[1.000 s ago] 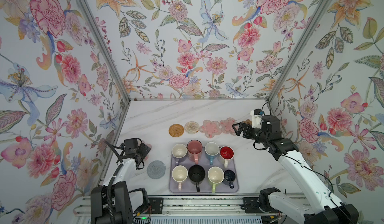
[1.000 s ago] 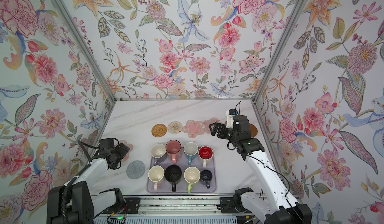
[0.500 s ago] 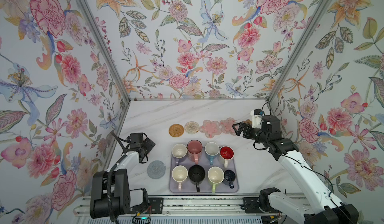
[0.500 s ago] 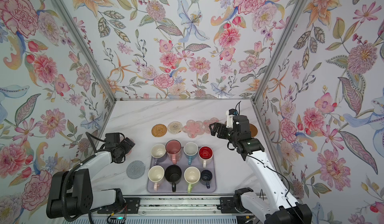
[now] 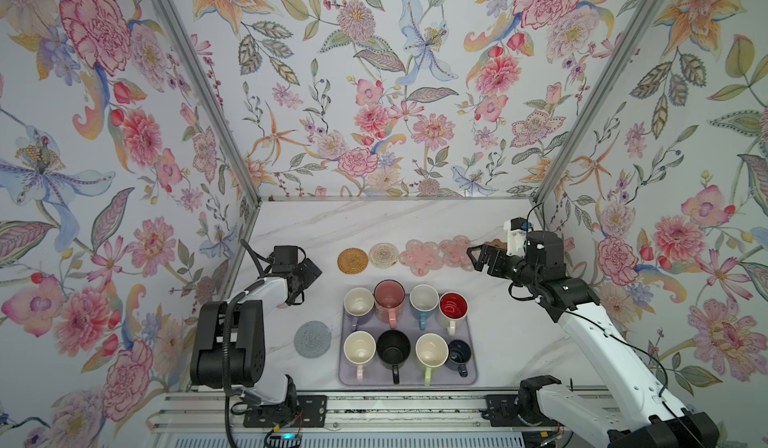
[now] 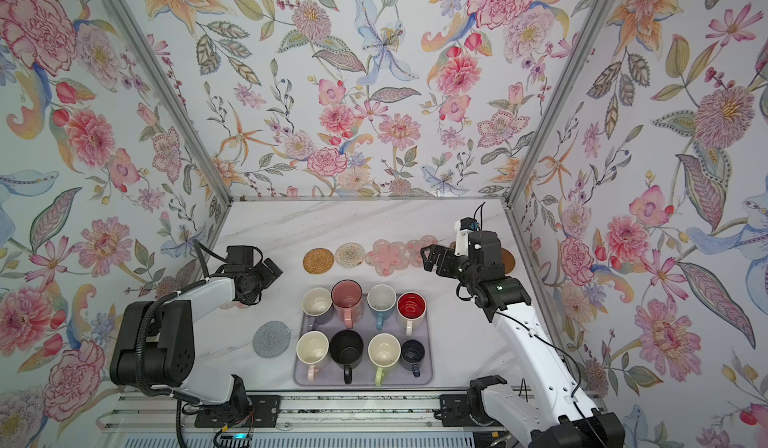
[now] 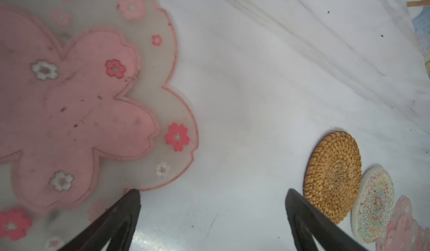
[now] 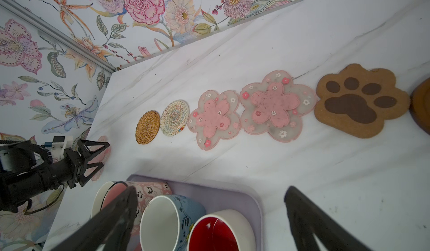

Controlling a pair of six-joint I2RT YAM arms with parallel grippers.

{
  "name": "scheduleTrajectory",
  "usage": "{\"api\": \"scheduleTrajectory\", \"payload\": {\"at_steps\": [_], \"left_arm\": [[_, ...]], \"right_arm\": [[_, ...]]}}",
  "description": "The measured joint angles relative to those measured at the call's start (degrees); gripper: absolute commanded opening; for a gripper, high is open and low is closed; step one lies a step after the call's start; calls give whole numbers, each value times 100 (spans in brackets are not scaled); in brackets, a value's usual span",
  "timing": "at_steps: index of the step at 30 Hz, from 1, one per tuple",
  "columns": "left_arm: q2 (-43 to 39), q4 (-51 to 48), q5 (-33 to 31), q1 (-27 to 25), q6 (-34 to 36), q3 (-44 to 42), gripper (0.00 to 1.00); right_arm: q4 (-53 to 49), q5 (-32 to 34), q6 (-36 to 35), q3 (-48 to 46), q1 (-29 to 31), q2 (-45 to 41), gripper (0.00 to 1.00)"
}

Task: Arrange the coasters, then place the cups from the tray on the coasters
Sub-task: 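Push the pink flower coaster with the left gripper farther from the robot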

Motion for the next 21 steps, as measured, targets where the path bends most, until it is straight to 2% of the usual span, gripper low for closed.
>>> {"api": "scheduleTrajectory", "payload": {"at_steps": [4, 8, 14, 21], "left_arm": [[-109, -247, -146, -11, 223, 221, 99], [-584, -629, -330, 107, 461, 205, 99], [-1360, -876, -367, 949, 839, -103, 99], [-1279, -966, -439, 1554, 1217, -142, 99]], "right_arm": [[-20, 0, 0, 0, -20, -13, 99], [-20, 0, 0, 0, -35, -28, 99], [-17, -2, 0, 0, -42, -28, 99], [-15, -4, 0, 0, -63, -28, 99]]}}
